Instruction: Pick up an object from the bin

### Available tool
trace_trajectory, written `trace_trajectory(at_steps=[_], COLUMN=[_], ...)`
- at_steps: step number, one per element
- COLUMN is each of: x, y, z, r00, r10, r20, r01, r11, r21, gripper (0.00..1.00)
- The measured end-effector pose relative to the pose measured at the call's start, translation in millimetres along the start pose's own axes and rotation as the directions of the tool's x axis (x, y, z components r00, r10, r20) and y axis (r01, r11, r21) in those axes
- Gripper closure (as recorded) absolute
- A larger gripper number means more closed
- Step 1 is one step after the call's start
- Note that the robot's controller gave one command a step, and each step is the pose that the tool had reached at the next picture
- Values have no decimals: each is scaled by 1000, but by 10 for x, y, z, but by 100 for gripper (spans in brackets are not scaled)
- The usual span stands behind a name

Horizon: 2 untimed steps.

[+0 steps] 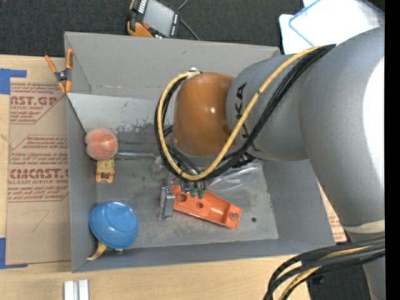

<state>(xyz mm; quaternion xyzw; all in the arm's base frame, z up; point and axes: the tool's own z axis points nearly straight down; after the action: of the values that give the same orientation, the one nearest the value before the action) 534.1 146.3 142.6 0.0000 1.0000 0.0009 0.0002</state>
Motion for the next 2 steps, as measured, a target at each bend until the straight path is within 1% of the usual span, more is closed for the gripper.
trace_trajectory(at_steps=[1,2], x=[0,413], y=[0,-400], z=[0,396], r00=[1000,999], r10=[0,-32], r20=[0,-7], r01=[0,32], r11=[1000,999], r21=[0,1], gripper=[0,0])
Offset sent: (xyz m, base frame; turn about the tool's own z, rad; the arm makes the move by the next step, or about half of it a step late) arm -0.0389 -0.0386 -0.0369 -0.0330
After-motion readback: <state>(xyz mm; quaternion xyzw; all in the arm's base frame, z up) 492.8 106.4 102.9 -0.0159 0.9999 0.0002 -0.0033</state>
